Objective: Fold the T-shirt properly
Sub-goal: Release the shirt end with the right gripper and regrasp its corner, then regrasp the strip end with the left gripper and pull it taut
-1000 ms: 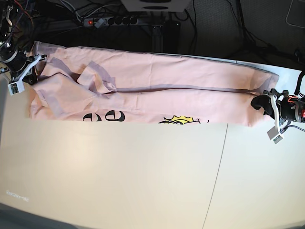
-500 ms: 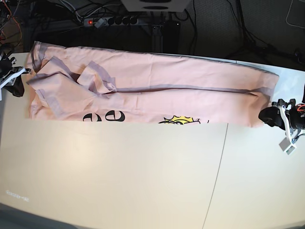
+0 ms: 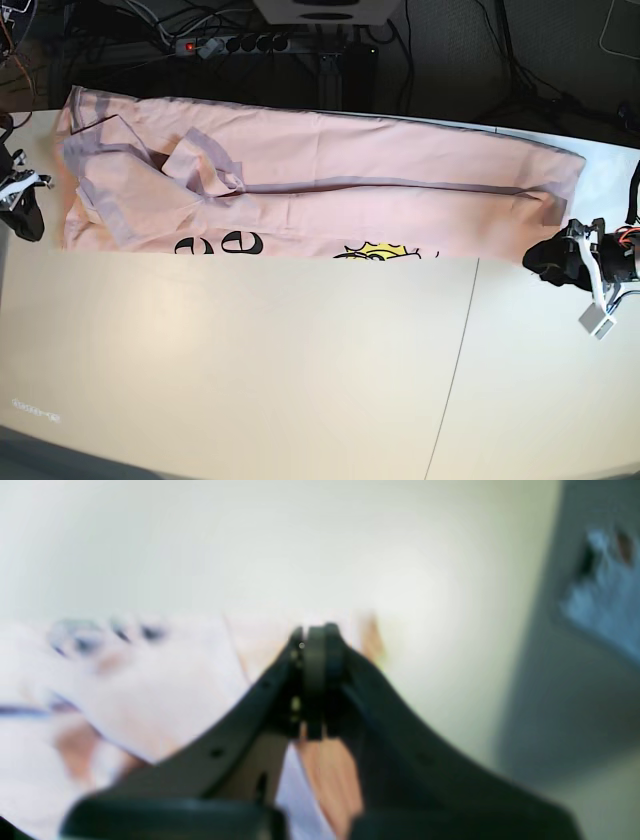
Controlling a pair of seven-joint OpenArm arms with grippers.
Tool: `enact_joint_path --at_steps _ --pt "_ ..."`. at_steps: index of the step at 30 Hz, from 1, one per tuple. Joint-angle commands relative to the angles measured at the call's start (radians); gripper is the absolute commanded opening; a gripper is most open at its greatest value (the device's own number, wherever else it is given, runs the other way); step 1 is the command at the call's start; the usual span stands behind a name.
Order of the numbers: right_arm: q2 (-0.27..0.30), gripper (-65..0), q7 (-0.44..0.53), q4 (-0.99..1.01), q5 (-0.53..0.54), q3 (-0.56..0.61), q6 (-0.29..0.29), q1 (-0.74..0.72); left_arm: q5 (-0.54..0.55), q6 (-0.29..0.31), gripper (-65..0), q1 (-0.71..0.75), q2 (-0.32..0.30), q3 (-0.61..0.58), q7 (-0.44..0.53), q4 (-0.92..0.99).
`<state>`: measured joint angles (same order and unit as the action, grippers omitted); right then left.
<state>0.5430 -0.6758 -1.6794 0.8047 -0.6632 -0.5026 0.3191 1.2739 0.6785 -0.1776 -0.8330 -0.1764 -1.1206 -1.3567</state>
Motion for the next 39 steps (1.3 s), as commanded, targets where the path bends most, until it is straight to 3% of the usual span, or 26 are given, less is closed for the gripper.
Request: enact_joint_path --at_steps 1,3,6,9,12,18,28,34,36,39 --pt "0.024 -65.0 0.008 -0.019 0.027 -0.006 -0.056 -0.018 0.021 0.020 -30.9 -0.018 -0.003 0.012 0.013 -0.029" --pt "0.024 -65.0 -0.002 -0.020 0.034 0.017 -0.056 -0.038 0.021 0.020 -33.3 -0.015 0.027 0.012 0.013 -0.062" --pt "0.024 -65.0 -0.002 -0.020 0.027 0.106 -0.063 -0.045 -0.002 0.020 -44.9 -0.015 0.067 0.012 0.017 -0.077" --pt "0.024 -65.0 0.008 -0.016 -0.061 0.232 -0.062 -0.044 -0.059 0.020 -50.7 -0.001 0.097 0.012 0.050 -0.074" --pt "0.024 -65.0 0.065 0.001 -0.148 0.306 -0.061 -0.045 -0.129 0.020 -50.7 0.021 0.124 0.012 0.092 -0.066" --pt "0.024 -65.0 0.097 0.090 -0.200 0.314 -0.061 -0.045 -0.269 0.020 -50.7 0.079 0.137 0.012 0.237 0.028" --pt "0.025 -65.0 0.157 0.257 -0.285 0.314 -0.058 -0.047 -0.375 0.020 -50.6 0.084 0.137 0.012 0.356 0.199" --pt "0.025 -65.0 0.164 0.282 -0.286 0.314 -0.055 -0.047 -0.373 0.020 -49.9 0.083 0.137 0.012 0.377 0.237" --pt "0.025 -65.0 0.163 0.282 -0.286 0.314 -0.055 -0.046 -0.372 0.020 -45.8 0.083 0.136 0.012 0.373 0.237" --pt "0.025 -65.0 0.163 0.283 -0.286 0.314 -0.055 -0.045 -0.337 0.020 -34.5 0.083 0.131 0.013 0.357 0.237"
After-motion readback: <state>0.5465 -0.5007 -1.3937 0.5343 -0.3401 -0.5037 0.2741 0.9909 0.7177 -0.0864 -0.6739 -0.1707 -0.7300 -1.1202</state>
